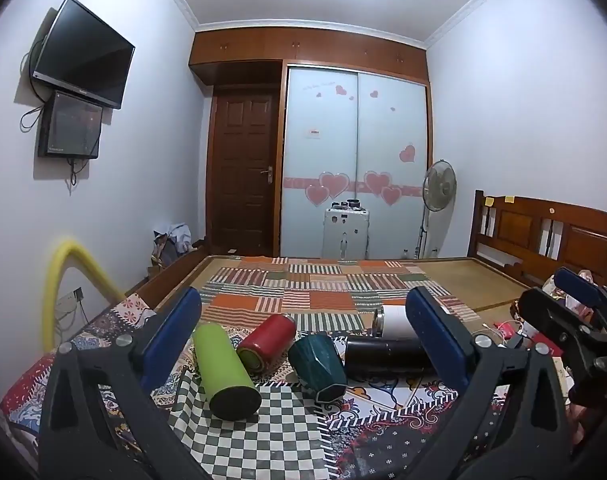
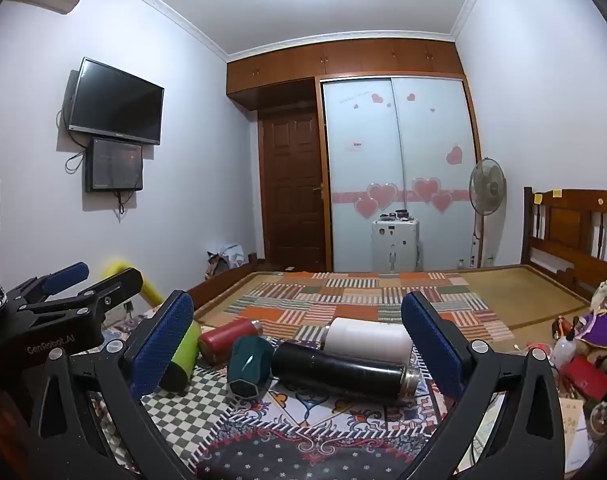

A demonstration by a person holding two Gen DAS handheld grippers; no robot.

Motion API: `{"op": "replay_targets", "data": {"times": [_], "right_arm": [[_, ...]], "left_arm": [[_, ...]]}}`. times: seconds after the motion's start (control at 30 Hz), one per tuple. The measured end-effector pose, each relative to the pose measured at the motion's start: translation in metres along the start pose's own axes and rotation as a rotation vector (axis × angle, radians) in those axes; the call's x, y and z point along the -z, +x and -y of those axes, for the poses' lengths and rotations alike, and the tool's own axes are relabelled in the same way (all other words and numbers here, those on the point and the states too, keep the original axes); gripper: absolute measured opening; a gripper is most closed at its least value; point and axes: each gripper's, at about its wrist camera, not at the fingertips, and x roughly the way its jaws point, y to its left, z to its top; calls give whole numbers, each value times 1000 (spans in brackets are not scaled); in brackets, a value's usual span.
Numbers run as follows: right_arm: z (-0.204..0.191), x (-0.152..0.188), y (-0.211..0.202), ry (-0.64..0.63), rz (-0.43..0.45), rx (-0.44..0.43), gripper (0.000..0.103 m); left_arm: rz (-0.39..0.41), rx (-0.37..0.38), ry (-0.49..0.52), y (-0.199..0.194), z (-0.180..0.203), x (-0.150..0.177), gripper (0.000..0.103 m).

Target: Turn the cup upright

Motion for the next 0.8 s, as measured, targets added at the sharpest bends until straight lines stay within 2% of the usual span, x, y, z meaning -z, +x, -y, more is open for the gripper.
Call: {"op": "replay_targets", "data": {"times": [0.27, 0.8], "right_arm": [[-1, -1, 0, -6, -3, 1, 103], [-3, -1, 1, -8, -5, 9, 103]], "left_arm": [[34, 0, 11, -7, -1, -1, 103], [23, -5, 24, -7, 4, 2, 103]]}}
